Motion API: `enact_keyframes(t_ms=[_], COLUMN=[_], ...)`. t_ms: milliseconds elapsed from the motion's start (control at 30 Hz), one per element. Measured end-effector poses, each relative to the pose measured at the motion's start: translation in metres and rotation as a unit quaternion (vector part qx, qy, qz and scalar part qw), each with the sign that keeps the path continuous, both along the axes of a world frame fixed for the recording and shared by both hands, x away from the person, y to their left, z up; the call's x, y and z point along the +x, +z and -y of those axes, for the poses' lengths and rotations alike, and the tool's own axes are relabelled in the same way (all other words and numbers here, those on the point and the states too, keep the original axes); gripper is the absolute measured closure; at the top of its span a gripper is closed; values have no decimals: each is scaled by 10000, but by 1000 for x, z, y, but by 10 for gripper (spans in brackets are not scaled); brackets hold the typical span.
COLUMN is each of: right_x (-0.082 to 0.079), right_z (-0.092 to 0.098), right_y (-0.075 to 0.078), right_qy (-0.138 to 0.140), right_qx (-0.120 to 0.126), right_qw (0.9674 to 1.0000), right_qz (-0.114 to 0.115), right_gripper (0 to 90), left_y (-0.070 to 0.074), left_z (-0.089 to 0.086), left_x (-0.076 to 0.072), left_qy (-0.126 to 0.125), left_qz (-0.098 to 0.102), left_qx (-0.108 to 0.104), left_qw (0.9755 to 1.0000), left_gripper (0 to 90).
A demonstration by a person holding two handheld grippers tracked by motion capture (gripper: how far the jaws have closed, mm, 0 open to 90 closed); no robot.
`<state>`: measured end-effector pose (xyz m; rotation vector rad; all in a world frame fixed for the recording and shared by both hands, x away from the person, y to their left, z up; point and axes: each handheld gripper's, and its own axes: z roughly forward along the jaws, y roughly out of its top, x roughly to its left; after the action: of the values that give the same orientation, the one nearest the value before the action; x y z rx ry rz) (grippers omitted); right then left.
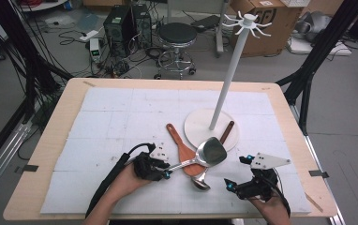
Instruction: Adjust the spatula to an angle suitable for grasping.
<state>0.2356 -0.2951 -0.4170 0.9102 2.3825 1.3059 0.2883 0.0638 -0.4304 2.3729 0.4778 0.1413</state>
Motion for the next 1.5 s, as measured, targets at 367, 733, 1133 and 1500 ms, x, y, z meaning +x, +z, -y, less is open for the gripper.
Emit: enact_keyframes(t_ms=[367, 733, 1133, 1500], right_x=[0, 0, 0, 5], right_z=[0, -2, -3, -18], right_y=[-1, -1, -1, 8], right_qy=[5, 18, 35, 310], right_qx=[-14, -23, -41, 80], right_qw=[10000, 10000, 10000, 9995], right_qz=[14, 12, 10, 51], right_gripper=[5, 5, 5, 6], left_y=[4, 4, -2, -12], left_z=[-21, -55, -78, -84], left_x=[-7, -22, -35, -35], left_qy=[27, 177, 317, 341], left_qz=[-48, -57, -86, -244], left_qx=[-346, -679, -628, -486], left_qw=[9994, 9975, 9975, 9979], left_gripper=[604, 552, 533, 557])
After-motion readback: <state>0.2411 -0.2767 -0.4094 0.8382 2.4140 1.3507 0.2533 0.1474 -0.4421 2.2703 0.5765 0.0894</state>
